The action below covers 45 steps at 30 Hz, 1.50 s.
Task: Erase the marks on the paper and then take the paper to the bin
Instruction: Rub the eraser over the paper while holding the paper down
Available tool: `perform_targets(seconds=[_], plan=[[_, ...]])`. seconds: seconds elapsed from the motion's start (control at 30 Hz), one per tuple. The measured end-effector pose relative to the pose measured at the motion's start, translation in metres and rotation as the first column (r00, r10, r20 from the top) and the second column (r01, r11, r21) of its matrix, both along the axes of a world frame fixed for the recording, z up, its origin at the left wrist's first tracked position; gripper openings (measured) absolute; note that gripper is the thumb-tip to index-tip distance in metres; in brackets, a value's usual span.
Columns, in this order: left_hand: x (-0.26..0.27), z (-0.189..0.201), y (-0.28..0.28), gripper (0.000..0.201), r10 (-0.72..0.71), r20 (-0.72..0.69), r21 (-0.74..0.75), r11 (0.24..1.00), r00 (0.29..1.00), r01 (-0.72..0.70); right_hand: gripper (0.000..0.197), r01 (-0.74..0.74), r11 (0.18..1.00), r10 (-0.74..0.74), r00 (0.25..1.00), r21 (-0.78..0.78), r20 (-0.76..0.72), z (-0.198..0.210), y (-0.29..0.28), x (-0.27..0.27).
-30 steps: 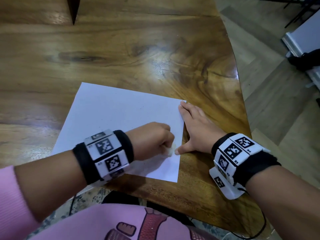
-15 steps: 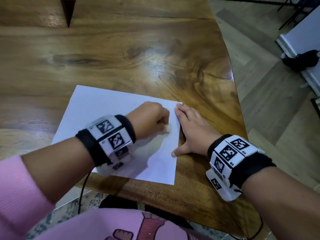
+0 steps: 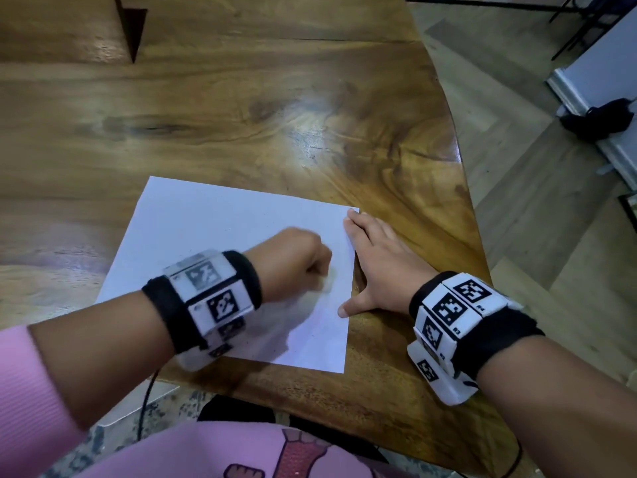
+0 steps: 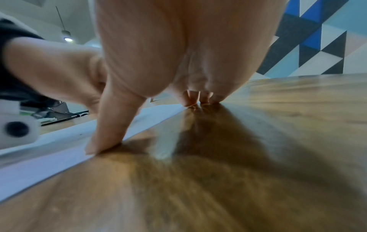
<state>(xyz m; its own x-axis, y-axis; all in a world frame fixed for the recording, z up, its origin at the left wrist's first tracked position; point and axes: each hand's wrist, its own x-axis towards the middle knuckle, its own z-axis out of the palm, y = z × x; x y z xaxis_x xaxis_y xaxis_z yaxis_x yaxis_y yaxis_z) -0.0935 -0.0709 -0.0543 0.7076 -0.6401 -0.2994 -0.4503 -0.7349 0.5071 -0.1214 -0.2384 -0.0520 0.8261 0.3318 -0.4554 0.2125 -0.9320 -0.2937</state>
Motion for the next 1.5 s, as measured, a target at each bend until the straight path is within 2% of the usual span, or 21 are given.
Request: perform_targets(seconds=[0.1,0.17,0.27,0.4,0.47,0.53,0.6,0.67,0.73,0.87,0.93,1.17,1.3,1.4,1.5], plan=[[0.033,0.004,-0.005,0.01,0.192,0.087,-0.032,0.981,0.978,-0.19,0.133,0.002,1.0,-0.002,1.0,-0.003,0.0,-0.001,0.0,0.001],[0.041,0.007,-0.003,0.01,0.212,0.084,-0.031,0.977,0.974,-0.211,0.133,0.006,1.0,-0.006,1.0,-0.002,-0.004,-0.001,0.0,0.001],[0.022,0.004,0.002,0.007,0.142,0.026,-0.049,0.989,0.99,-0.141,0.134,0.009,1.0,-0.009,1.0,0.001,-0.002,-0.003,0.0,0.001],[-0.021,-0.005,0.016,0.008,-0.064,-0.049,-0.02,0.998,0.997,0.063,0.135,0.01,1.0,-0.01,1.0,-0.003,-0.005,-0.004,0.0,0.0],[-0.021,-0.003,0.018,0.005,-0.093,-0.104,-0.001,0.996,0.99,0.093,0.135,0.003,1.0,-0.003,1.0,-0.004,-0.001,-0.004,0.0,0.001],[-0.007,-0.001,0.01,0.005,-0.034,-0.068,0.005,0.999,0.997,0.034,0.135,0.001,1.0,-0.001,1.0,-0.006,0.004,-0.003,0.0,0.001],[0.014,0.002,0.002,0.006,0.108,0.032,-0.018,0.994,0.994,-0.108,0.134,0.007,1.0,-0.007,1.0,-0.005,0.005,-0.003,0.0,0.001],[0.025,0.003,0.001,0.01,0.203,0.066,-0.046,0.979,0.977,-0.2,0.134,0.009,1.0,-0.009,1.0,-0.004,0.001,-0.003,0.0,0.001],[0.016,0.0,0.008,0.011,0.162,0.049,-0.035,0.986,0.986,-0.161,0.135,0.017,1.0,-0.017,1.0,0.0,-0.007,-0.003,0.0,0.001],[-0.028,0.001,0.028,0.008,-0.087,-0.093,-0.062,0.995,0.992,0.081,0.134,0.017,1.0,-0.017,1.0,-0.002,-0.012,-0.003,0.0,0.001],[-0.029,0.001,0.029,0.001,-0.151,-0.136,-0.018,0.989,0.979,0.15,0.133,0.017,1.0,-0.018,1.0,-0.005,-0.008,-0.002,0.001,0.001],[0.02,-0.001,-0.019,0.009,0.012,0.02,0.008,1.0,1.0,-0.012,0.133,0.029,1.0,-0.029,1.0,0.001,-0.005,-0.001,0.002,0.001],[-0.023,-0.003,0.003,0.011,-0.09,-0.107,-0.077,0.994,0.99,0.082,0.134,0.027,1.0,-0.027,1.0,0.008,-0.004,0.0,0.002,0.001],[-0.042,-0.003,0.018,0.006,-0.154,-0.2,-0.048,0.988,0.968,0.147,0.133,0.018,1.0,-0.018,1.0,0.005,-0.007,0.0,0.002,0.0],[-0.019,-0.001,0.006,0.004,-0.115,-0.071,-0.035,0.993,0.991,0.112,0.133,0.014,1.0,-0.014,1.0,0.006,-0.004,0.0,0.002,0.0]])
